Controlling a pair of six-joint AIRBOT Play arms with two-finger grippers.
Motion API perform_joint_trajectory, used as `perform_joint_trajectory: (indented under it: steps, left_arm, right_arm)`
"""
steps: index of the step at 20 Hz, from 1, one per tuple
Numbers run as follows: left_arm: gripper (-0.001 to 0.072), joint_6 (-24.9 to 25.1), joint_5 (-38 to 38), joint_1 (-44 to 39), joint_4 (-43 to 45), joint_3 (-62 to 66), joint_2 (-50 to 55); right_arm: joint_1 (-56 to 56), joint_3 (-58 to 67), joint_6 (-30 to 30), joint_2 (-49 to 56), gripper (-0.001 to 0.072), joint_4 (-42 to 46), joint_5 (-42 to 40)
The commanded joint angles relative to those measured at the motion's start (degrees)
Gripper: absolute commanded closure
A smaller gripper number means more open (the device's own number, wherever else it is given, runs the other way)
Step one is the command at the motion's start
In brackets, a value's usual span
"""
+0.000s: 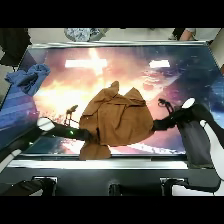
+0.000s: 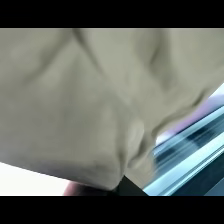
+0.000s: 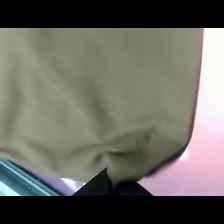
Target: Fold the shirts.
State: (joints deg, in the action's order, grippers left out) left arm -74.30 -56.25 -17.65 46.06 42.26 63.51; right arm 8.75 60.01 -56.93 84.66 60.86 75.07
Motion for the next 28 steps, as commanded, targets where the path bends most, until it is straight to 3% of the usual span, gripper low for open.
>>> perform_joint_trajectory:
  steps: [1, 3, 6, 8, 9, 14, 17, 19, 23, 28]
  left_arm:
    - [0.0680, 0.76, -3.89, 6.97, 8.26, 10.82, -9.18]
    - [0.0681, -0.66, -2.89, 11.89, 12.15, 23.58, -16.31]
    - [0.0680, -7.69, 3.02, 21.11, 19.80, 44.81, -23.98]
    - [0.0680, -12.68, 6.71, 26.73, 21.92, 53.55, -26.93]
    - [0.0679, -15.10, 7.48, 28.74, 21.14, 56.00, -28.20]
    - [0.0679, -15.32, 7.26, 29.81, 16.96, 57.07, -30.69]
    - [0.0679, -15.23, 6.73, 29.81, 17.42, 57.07, -29.09]
    - [0.0679, -15.28, 1.66, 29.81, 20.96, 56.83, -26.14]
    - [0.0679, -11.91, -9.22, 29.73, 22.56, 48.35, -15.89]
    - [0.0678, -8.52, -0.26, 29.70, 18.97, 27.91, 2.69]
  right_arm:
    - [-0.72, 10.75, 3.80, -8.15, 0.0672, 0.35, 0.52]
    - [-0.74, 22.36, 4.70, -16.98, 0.0671, 2.08, -1.60]
    - [-0.74, 38.58, 4.39, -31.69, 0.0670, 11.30, -12.87]
    - [-0.74, 43.69, -2.32, -40.33, 0.0670, 19.17, -18.99]
    - [-0.74, 44.26, -4.63, -43.78, 0.0670, 20.76, -19.78]
    - [-0.74, 44.26, -4.85, -49.92, 0.0670, 21.49, -12.90]
    - [-0.74, 44.26, -6.56, -47.06, 0.0670, 21.84, -7.43]
    - [-0.74, 44.24, -6.58, -42.42, 0.0671, 22.62, -2.23]
    - [-0.74, 42.66, -4.37, -23.58, 0.0671, 22.08, 9.99]
    - [-0.79, 37.46, -4.39, 2.51, 0.0671, 11.76, 0.85]
